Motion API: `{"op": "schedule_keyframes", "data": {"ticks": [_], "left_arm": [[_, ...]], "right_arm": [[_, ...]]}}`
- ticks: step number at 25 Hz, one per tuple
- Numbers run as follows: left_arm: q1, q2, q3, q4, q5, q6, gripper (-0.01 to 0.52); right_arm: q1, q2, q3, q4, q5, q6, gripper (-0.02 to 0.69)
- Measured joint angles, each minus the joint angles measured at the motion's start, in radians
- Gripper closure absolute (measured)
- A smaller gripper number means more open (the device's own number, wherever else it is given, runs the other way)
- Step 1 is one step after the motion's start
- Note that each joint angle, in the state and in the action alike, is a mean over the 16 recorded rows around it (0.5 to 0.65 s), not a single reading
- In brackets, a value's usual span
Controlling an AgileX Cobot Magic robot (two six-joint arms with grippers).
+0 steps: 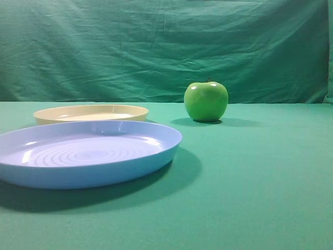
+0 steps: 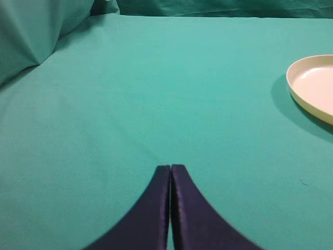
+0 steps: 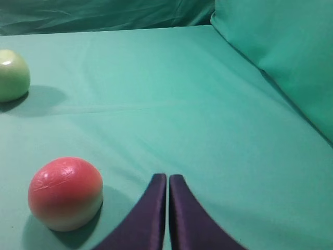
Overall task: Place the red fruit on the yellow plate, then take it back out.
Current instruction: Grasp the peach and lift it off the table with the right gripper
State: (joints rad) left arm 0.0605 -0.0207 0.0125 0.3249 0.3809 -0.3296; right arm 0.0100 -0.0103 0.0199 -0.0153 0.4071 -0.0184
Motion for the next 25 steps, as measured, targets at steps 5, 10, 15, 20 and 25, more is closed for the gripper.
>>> {"op": "schedule_keyframes", "data": {"ticks": [5, 10, 15, 20, 25], "left_arm": [[0.000, 0.000, 0.000, 0.000, 0.000, 0.000, 0.514], [0.000, 0.000, 0.000, 0.000, 0.000, 0.000, 0.514], [0.000, 0.000, 0.000, 0.000, 0.000, 0.000, 0.514], [0.000, 0.000, 0.000, 0.000, 0.000, 0.000, 0.514], [0.000, 0.000, 0.000, 0.000, 0.000, 0.000, 0.514]], "right_arm": [[0.000, 0.000, 0.000, 0.000, 0.000, 0.000, 0.665], [0.000, 0.000, 0.000, 0.000, 0.000, 0.000, 0.665], [0.000, 0.000, 0.000, 0.000, -0.001, 0.000, 0.665], [0.000, 0.000, 0.000, 0.000, -0.002, 0.000, 0.665], [0.000, 0.000, 0.000, 0.000, -0.017, 0.000, 0.665]]}}
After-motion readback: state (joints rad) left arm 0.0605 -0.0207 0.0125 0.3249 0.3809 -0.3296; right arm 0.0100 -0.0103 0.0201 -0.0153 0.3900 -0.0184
